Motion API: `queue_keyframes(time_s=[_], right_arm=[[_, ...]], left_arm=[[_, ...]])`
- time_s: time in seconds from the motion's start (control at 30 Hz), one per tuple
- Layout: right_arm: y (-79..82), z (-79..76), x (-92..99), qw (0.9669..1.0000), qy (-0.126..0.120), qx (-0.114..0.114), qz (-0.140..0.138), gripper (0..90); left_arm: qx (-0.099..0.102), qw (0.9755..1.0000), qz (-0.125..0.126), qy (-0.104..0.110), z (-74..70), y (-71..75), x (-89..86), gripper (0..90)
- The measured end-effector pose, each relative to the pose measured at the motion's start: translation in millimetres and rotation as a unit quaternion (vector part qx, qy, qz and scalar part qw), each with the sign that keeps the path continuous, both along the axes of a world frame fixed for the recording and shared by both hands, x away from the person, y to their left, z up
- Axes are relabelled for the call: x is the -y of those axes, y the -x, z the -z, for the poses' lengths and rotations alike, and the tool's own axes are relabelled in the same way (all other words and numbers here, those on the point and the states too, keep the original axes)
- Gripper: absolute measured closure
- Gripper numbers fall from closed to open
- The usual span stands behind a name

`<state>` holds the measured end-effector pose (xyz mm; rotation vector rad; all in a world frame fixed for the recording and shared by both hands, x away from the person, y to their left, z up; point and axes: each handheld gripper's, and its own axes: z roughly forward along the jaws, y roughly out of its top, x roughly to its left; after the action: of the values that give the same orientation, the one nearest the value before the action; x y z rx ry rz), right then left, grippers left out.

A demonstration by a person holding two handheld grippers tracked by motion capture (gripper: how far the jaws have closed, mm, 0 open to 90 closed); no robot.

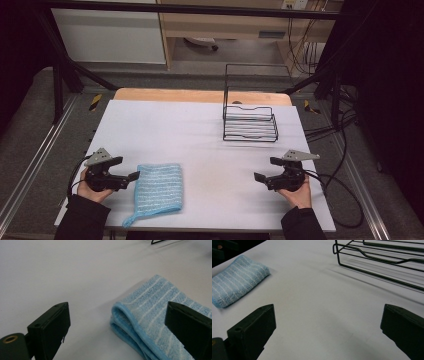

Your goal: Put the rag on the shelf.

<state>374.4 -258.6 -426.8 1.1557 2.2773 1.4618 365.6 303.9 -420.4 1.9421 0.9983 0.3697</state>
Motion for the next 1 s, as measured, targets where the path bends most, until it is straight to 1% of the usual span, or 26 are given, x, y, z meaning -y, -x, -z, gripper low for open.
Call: queue_keyframes(time_s=[0.1, 0.23, 0.27, 0.33, 0.4, 0.43, 0.6, 0.63, 0.7, 0.73, 0.77, 0.8, 0.83, 0.87, 0.9, 0.93, 0.97, 1.0], right_arm=[[-0.3, 0.2, -0.3, 1.0000, 0.000, -0.002, 0.001, 0.7], [-0.2, 0.5, -1.4, 1.0000, -0.001, -0.004, 0.002, 0.7], [-0.7, 1.0, -2.0, 1.0000, -0.001, -0.004, 0.003, 0.7], [-0.9, 1.5, -3.0, 1.0000, 0.000, -0.006, 0.005, 0.7], [-0.8, 2.4, -4.2, 1.0000, 0.001, -0.008, 0.004, 0.7], [-0.8, 2.6, -4.9, 0.9999, 0.001, -0.011, 0.004, 0.8], [-1.0, 4.2, -9.9, 0.9999, 0.009, -0.015, 0.001, 0.9], [-1.0, 4.2, -11.3, 0.9998, 0.009, -0.016, 0.001, 1.0], [-1.2, 4.0, -15.0, 0.9998, 0.009, -0.017, -0.001, 1.2], [-1.1, 3.9, -17.0, 0.9998, 0.010, -0.018, -0.004, 1.4], [-0.9, 4.1, -19.4, 0.9998, 0.008, -0.018, -0.006, 1.7], [-0.7, 4.0, -22.0, 0.9998, 0.008, -0.019, -0.008, 1.7], [-0.5, 3.7, -24.7, 0.9997, 0.009, -0.020, -0.010, 1.9], [-0.3, 3.2, -27.7, 0.9997, 0.009, -0.021, -0.011, 2.1], [-0.3, 3.2, -27.7, 0.9997, 0.009, -0.021, -0.011, 2.1], [0.1, 2.5, -31.1, 0.9997, 0.008, -0.020, -0.014, 2.7], [0.4, 1.0, -38.6, 0.9997, 0.003, -0.018, -0.017, 3.4], [0.4, 1.0, -38.6, 0.9997, 0.003, -0.018, -0.017, 3.4]], left_arm=[[-0.002, 1.0000, 0.004, -0.005, -0.4, 0.7, 3.2, 6.6], [-0.005, 1.0000, -0.002, -0.005, -1.0, 1.3, 5.1, 8.2], [-0.009, 0.9999, -0.006, -0.005, -1.6, 1.1, 6.4, 10.9], [-0.009, 0.9999, -0.010, -0.008, -1.8, 0.7, 7.0, 13.6], [-0.023, 0.9996, -0.019, -0.002, -0.1, -0.3, 10.6, 17.7], [-0.023, 0.9996, -0.019, -0.002, -0.1, -0.3, 10.6, 20.1], [-0.047, 0.9986, -0.022, -0.008, 4.4, -0.7, 15.9, 36.6], [-0.052, 0.9983, -0.022, -0.011, 5.7, -0.6, 17.2, 39.0], [-0.058, 0.9977, -0.026, -0.022, 8.7, -0.6, 20.0, 44.1], [-0.065, 0.9969, -0.033, -0.030, 12.2, -1.1, 22.9, 46.6], [-0.065, 0.9969, -0.033, -0.030, 12.2, -1.1, 22.9, 48.6], [-0.068, 0.9965, -0.032, -0.036, 13.3, -1.6, 23.1, 51.0], [-0.072, 0.9961, -0.035, -0.039, 14.4, -1.9, 23.6, 53.0], [-0.080, 0.9950, -0.043, -0.041, 16.4, -2.1, 24.5, 54.3], [-0.080, 0.9950, -0.043, -0.041, 16.4, -2.1, 24.5, 55.4], [-0.085, 0.9946, -0.045, -0.039, 17.6, -2.2, 24.9, 55.4], [-0.086, 0.9944, -0.046, -0.039, 18.2, -2.4, 25.2, 57.5], [-0.089, 0.9941, -0.046, -0.041, 18.9, -2.6, 25.6, 57.5]])
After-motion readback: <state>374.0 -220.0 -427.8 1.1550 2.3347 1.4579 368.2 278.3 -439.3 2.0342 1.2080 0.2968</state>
